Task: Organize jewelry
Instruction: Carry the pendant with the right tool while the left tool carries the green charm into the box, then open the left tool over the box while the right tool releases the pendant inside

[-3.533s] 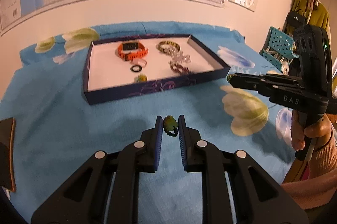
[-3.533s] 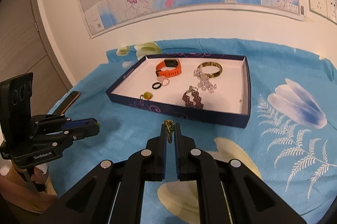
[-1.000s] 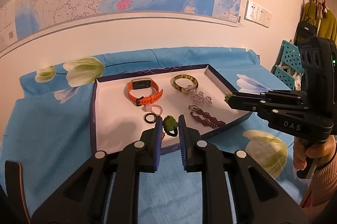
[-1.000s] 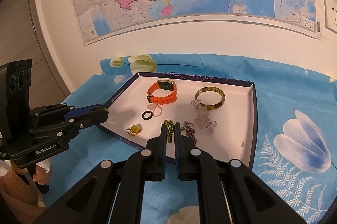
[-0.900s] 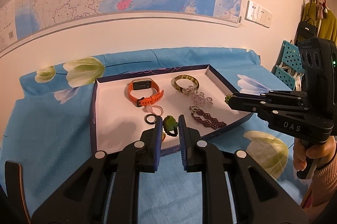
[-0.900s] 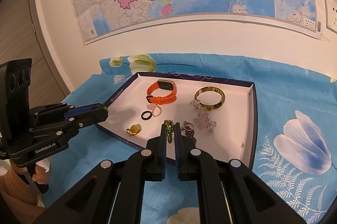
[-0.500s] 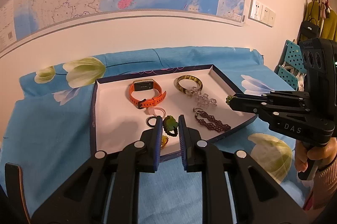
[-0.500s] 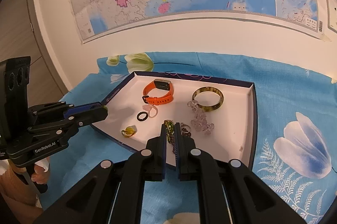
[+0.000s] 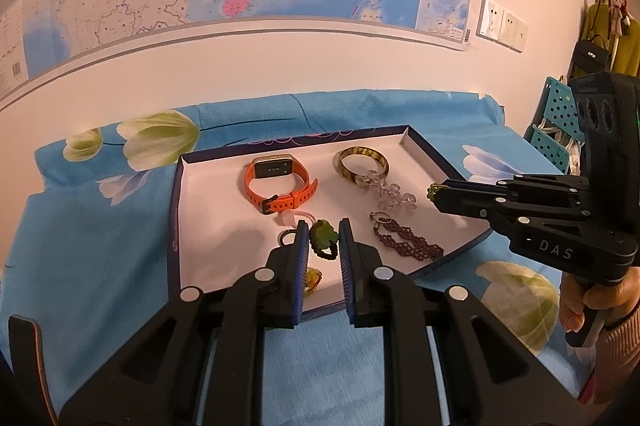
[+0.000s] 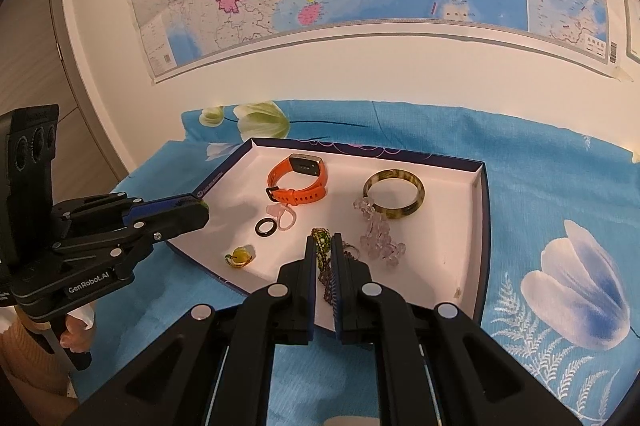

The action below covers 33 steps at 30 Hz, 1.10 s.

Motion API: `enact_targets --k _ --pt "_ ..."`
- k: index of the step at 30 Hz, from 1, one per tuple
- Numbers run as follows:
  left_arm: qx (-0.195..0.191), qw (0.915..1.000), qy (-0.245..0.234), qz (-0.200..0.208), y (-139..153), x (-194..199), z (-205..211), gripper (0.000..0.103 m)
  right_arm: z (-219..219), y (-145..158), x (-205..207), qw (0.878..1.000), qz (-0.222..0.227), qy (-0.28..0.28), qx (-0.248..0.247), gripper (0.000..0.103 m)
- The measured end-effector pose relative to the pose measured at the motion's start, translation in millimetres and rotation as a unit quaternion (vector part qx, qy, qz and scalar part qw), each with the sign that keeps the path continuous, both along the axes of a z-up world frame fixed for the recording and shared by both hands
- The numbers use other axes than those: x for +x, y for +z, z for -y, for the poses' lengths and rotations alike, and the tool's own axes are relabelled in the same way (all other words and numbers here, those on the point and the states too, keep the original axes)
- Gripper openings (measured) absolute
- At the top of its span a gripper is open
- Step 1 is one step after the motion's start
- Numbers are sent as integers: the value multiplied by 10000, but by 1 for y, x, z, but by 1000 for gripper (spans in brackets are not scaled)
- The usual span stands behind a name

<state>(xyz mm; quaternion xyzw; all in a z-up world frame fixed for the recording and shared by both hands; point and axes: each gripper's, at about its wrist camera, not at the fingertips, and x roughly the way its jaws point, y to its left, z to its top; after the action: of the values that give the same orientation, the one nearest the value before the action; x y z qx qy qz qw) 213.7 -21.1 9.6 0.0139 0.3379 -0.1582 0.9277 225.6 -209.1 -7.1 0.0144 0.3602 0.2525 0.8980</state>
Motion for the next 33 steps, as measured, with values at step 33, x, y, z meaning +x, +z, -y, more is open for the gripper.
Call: enact_targets --k 33 --pt "129 9981 314 -519 -35 46 -2 16 -10 -34 38 9982 -561 -66 -189 6"
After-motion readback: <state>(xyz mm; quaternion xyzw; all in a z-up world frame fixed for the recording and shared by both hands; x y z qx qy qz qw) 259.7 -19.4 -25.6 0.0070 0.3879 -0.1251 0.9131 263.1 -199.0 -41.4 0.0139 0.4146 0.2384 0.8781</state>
